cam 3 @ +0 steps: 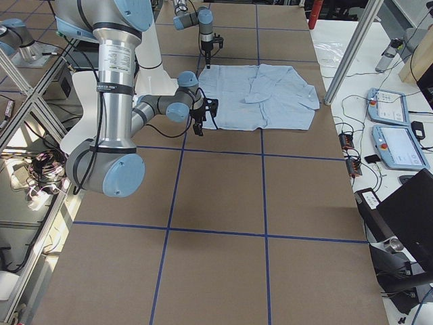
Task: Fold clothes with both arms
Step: 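Grasp both hem corners nearest the robot with both grippers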
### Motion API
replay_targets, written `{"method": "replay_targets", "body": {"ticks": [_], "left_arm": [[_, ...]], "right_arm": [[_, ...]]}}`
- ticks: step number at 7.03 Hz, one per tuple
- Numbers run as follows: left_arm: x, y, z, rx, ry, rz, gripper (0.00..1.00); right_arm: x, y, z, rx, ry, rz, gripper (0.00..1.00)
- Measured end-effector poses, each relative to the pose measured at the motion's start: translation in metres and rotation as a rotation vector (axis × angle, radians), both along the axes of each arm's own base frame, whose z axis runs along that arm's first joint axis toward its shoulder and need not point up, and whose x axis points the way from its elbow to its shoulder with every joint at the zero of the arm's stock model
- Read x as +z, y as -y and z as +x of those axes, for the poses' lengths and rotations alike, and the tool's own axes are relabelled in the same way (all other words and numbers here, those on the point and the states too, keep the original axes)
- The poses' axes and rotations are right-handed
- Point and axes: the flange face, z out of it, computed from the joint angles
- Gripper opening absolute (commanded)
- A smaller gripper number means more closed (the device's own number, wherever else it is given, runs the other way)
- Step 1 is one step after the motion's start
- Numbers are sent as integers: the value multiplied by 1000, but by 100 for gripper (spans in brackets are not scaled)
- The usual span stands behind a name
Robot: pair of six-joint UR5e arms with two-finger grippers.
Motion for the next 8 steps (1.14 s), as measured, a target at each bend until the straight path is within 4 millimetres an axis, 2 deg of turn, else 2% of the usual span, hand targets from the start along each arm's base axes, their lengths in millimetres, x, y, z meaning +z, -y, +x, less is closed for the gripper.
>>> {"method": "replay_targets", "body": {"ticks": [1,2,4,5,6,7,8], "left_arm": [[0,0,0,0,0,0,8],[-1,0,0,0,-1,0,0],[-3,-1,-1,1,-4,0,0],[-6,-1,-2,1,-10,1,0],[-10,-2,-4,1,-17,3,0],[-12,-2,-6,0,-23,5,0],[-15,-2,-6,-1,-28,7,0]], "right_arm": [[1,0,0,0,-1,-1,100],[1,-1,0,-2,-3,-1,100],[2,-3,-1,-1,-5,-6,99],[3,-5,-4,5,-8,-8,93],[4,-7,-9,15,-12,-4,81],[3,-7,-17,26,-10,0,74],[-1,-4,-30,35,-2,6,71]]}}
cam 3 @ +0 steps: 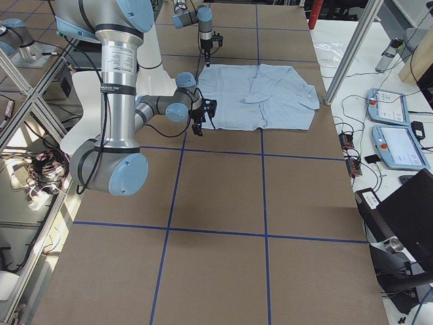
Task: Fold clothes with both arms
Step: 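Grasp both hem corners nearest the robot with both grippers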
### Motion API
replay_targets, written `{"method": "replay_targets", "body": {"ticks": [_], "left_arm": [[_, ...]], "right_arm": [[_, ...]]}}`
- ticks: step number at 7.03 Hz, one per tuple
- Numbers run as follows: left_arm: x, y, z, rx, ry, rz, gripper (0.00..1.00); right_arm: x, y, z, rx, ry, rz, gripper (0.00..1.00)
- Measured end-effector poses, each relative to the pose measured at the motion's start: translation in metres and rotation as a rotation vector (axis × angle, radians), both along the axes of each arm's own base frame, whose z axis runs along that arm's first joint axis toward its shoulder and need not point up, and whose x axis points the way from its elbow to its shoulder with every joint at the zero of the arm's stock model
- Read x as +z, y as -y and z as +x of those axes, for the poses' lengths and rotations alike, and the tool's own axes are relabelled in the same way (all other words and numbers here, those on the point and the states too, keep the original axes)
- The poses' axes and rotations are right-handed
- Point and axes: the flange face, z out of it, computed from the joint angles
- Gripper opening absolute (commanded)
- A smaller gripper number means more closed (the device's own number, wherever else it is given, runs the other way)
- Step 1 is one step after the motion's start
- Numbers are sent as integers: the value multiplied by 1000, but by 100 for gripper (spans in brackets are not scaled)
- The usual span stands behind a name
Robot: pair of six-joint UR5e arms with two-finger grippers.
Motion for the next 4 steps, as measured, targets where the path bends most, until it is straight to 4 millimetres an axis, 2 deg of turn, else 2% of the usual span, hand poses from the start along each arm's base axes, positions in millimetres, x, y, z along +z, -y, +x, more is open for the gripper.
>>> {"method": "replay_targets", "body": {"ticks": [2,4], "left_arm": [[-8,-1,-3,-1,-15,7,0],[-15,-1,-5,-3,-29,13,0]], "right_arm": [[-9,7,-34,13,14,19,69],[-10,-2,-53,15,11,44,66]]}}
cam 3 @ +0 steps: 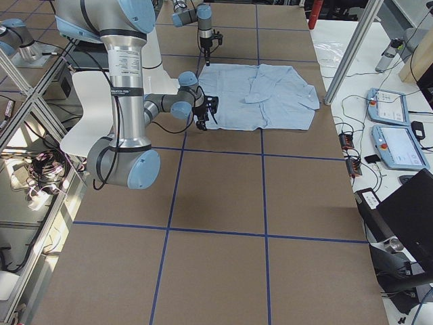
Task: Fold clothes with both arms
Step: 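Grasp both hem corners nearest the robot with both grippers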
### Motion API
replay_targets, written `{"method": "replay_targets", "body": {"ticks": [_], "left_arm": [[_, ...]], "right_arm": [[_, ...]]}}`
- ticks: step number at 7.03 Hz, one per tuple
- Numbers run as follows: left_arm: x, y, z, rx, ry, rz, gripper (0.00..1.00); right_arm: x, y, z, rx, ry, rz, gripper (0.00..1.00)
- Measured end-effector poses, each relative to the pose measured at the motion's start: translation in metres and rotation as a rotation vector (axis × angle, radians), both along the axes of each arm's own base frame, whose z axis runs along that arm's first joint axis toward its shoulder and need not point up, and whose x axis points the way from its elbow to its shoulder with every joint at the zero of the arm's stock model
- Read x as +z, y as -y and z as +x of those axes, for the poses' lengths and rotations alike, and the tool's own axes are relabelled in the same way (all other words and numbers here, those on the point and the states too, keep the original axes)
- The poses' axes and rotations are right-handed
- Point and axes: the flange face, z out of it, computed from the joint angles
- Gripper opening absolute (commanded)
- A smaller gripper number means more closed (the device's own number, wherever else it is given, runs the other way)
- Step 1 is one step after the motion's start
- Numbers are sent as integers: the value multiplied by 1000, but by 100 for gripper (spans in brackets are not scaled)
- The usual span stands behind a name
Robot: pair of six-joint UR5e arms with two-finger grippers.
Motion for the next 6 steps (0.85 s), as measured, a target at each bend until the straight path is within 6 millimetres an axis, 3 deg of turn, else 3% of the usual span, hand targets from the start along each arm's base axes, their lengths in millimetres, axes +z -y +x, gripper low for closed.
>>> {"method": "replay_targets", "body": {"ticks": [1,2,5,6], "left_arm": [[-2,0,-1,0,-5,2,0],[-4,-1,-2,0,-8,3,0],[-6,-1,-3,0,-12,5,0],[-6,-1,-3,0,-12,5,0]], "right_arm": [[0,-7,-7,-4,-3,13,65],[1,-16,-14,-12,-7,24,52],[3,-26,-20,-25,-18,34,0],[4,-27,-21,-26,-21,34,0]]}}
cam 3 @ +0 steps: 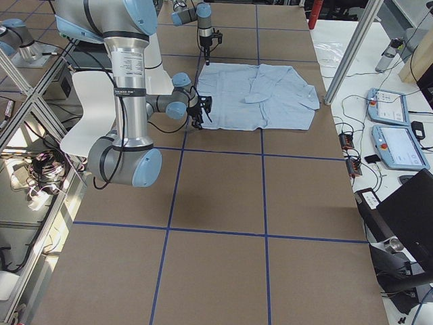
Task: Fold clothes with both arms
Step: 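Grasp both hem corners nearest the robot with both grippers, then lift the hem with both grippers and fold it toward the collar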
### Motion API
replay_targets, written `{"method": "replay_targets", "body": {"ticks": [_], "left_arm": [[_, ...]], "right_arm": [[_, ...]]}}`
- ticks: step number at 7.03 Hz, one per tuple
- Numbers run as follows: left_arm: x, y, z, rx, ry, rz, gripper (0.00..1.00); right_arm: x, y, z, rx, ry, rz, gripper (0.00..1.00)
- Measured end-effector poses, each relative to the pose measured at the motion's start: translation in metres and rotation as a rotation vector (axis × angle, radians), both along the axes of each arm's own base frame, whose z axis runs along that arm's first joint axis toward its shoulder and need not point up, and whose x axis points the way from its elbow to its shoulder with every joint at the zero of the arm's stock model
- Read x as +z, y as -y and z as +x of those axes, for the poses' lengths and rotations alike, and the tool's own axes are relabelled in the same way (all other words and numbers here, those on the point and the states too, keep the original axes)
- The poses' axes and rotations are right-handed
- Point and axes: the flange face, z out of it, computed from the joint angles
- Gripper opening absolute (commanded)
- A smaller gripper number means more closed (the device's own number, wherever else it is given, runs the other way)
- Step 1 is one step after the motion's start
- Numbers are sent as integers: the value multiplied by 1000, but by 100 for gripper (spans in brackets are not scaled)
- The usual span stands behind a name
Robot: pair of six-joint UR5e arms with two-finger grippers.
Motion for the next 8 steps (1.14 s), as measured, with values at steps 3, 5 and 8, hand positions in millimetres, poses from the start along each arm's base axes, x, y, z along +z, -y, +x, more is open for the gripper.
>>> {"method": "replay_targets", "body": {"ticks": [3,5,8], "left_arm": [[-1,0,0,0,-2,0,0],[-11,-3,-6,6,-20,3,0],[-75,-35,-48,115,-93,-41,0]], "right_arm": [[8,-2,0,-6,-59,-13,0],[-1,-5,7,-15,-96,-28,0],[-77,-35,70,-97,-122,-101,0]]}}
